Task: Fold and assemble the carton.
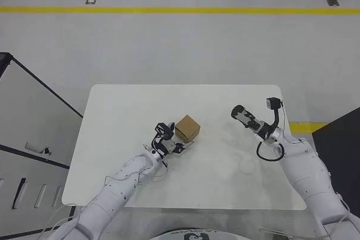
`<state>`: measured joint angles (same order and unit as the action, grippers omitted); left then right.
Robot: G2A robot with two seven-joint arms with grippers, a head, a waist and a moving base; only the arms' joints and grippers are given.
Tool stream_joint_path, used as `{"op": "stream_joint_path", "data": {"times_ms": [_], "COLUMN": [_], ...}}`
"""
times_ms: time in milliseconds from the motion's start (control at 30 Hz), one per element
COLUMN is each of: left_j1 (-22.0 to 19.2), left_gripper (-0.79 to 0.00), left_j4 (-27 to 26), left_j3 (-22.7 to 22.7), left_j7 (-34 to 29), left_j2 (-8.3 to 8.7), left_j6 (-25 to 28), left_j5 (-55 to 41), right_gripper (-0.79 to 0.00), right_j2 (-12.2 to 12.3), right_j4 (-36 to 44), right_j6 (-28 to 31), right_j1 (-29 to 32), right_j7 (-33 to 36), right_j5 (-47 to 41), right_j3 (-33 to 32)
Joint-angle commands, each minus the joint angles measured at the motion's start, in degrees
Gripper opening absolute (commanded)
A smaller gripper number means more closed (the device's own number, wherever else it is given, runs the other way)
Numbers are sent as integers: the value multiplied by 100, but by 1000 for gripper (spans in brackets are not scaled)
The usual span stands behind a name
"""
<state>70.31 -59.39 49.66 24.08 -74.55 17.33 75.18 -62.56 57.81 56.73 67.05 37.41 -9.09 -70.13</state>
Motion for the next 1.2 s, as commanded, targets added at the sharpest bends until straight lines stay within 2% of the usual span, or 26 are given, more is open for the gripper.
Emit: {"op": "stream_joint_path", "data": {"times_ms": [0, 367, 1167], "left_j1": [-48, -241, -354], "left_gripper": [0, 0, 0], "left_j4": [99, 521, 905], "left_j3": [-44, -192, -210], "left_j7": [10, 242, 408], "left_j2": [-30, -189, -350], "left_j6": [-58, -155, -186], "left_j5": [15, -104, -208], "right_gripper": [0, 0, 0], "right_j2": [0, 0, 0], "right_j4": [0, 0, 0], "right_j6": [0, 0, 0], "right_j1": [0, 0, 0], "right_j7": [0, 0, 0], "right_j5": [0, 0, 0], "right_j3": [0, 0, 0]}}
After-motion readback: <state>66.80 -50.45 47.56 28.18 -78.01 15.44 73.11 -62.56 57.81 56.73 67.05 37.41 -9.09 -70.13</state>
